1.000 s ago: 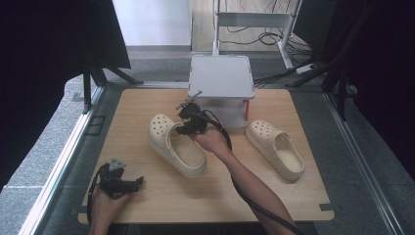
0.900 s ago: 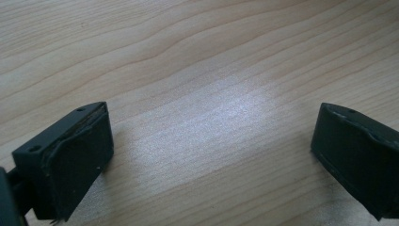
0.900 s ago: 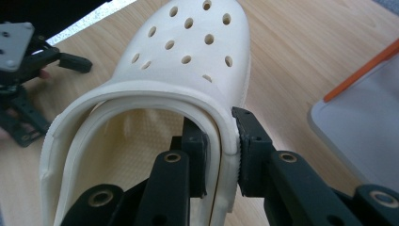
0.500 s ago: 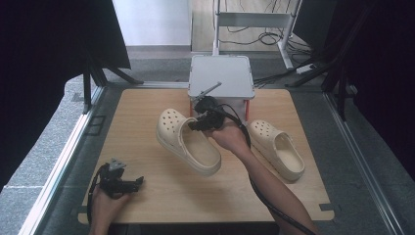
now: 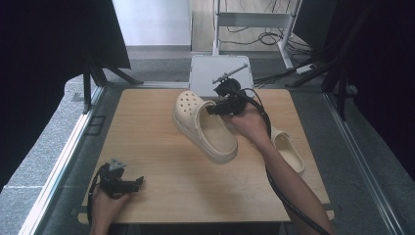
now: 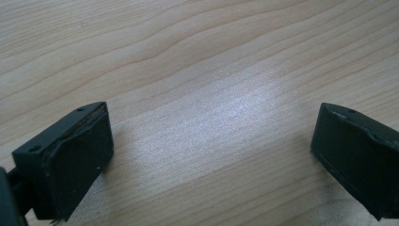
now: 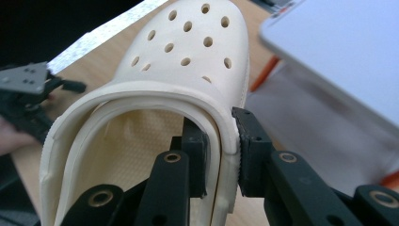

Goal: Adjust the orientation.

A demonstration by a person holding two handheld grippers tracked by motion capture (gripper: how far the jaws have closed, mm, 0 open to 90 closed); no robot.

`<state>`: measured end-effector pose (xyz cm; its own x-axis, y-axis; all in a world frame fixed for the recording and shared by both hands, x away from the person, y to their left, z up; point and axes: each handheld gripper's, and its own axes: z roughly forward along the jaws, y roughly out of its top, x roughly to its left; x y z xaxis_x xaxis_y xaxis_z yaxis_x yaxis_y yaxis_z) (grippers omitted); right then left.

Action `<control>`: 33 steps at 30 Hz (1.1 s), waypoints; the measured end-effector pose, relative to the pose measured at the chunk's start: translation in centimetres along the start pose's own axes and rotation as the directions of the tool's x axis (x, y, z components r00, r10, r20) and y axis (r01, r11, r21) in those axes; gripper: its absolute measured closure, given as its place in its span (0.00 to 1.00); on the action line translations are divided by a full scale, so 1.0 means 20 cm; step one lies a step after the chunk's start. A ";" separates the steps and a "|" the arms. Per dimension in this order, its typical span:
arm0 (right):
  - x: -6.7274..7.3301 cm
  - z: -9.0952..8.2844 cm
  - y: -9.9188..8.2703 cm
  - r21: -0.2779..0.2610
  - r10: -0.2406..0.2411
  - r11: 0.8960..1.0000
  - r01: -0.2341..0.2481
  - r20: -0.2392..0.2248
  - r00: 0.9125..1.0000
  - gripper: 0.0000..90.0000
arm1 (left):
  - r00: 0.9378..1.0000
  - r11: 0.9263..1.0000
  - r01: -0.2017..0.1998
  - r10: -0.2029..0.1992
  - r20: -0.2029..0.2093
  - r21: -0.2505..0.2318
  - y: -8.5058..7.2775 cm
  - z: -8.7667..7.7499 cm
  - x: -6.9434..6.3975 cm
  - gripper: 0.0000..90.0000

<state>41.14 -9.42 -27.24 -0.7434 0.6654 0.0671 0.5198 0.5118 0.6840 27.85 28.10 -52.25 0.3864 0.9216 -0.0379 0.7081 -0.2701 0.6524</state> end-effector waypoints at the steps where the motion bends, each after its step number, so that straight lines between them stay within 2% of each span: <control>1: -0.01 -0.01 0.01 -0.003 0.005 1.000 -0.005 0.006 1.000 0.85 | 1.000 1.000 0.000 0.000 0.000 0.000 0.00 0.00 0.00 0.00; 8: -0.05 -0.04 0.02 -0.012 0.032 0.999 -0.032 0.018 0.999 0.85 | 1.000 1.000 0.000 0.000 0.000 0.000 0.00 0.00 0.00 0.00; 13: -0.05 -0.05 -0.03 -0.010 0.024 1.000 -0.024 0.007 1.000 0.85 | 1.000 1.000 0.000 0.000 0.000 0.000 0.00 0.00 0.00 0.00; 14: -0.05 -0.06 -0.08 -0.012 0.021 1.000 -0.021 -0.001 1.000 0.85 | 1.000 1.000 0.000 0.000 0.000 0.000 0.00 0.00 0.00 0.00; 15: -0.05 -0.06 -0.08 -0.012 0.021 1.000 -0.021 -0.001 1.000 0.85 | 1.000 1.000 0.002 -0.002 0.000 -0.001 0.00 0.00 0.00 0.00; 17: -0.04 -0.06 -0.19 -0.007 0.018 1.000 -0.018 -0.020 1.000 0.85 | 1.000 1.000 0.002 -0.002 0.000 -0.001 0.00 0.00 0.00 0.00; 18: -0.04 -0.06 -0.19 -0.007 0.018 1.000 -0.018 -0.020 1.000 0.85 | 1.000 1.000 0.003 -0.003 -0.006 -0.008 0.00 0.00 0.00 0.00; 19: -0.05 -0.05 -0.23 -0.008 0.024 1.000 -0.024 -0.026 0.999 0.85 | 1.000 1.000 0.001 -0.001 -0.005 -0.005 0.00 0.00 0.00 0.00; 20: -0.05 -0.04 -0.31 -0.006 0.027 1.000 -0.027 -0.038 0.999 0.85 | 1.000 1.000 0.002 -0.002 -0.006 -0.005 0.00 0.00 0.00 0.00; 21: -0.05 -0.04 -0.31 -0.006 0.027 1.000 -0.027 -0.038 0.999 0.85 | 1.000 1.000 0.001 -0.001 -0.006 -0.004 0.00 0.00 0.00 0.00; 23: -0.03 -0.03 -0.40 -0.004 0.017 1.000 -0.017 -0.039 0.999 0.85 | 1.000 1.000 0.001 -0.001 -0.006 -0.004 0.00 0.00 0.00 0.00; 29: 0.05 0.01 -0.65 0.004 -0.020 1.000 0.020 -0.064 0.998 0.85 | 1.000 1.000 0.004 -0.004 -0.005 -0.002 0.00 0.00 0.00 0.00; 33: 0.12 0.08 -0.79 0.020 -0.045 0.999 0.047 -0.085 0.995 0.85 | 1.000 1.000 0.005 -0.005 -0.005 0.000 0.00 0.00 0.00 0.00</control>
<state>31.91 -15.08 -39.14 -0.7992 0.5930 0.0977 0.4927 0.5534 0.6715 27.84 28.03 -52.27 0.3804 0.9241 -0.0372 0.7096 -0.2658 0.6526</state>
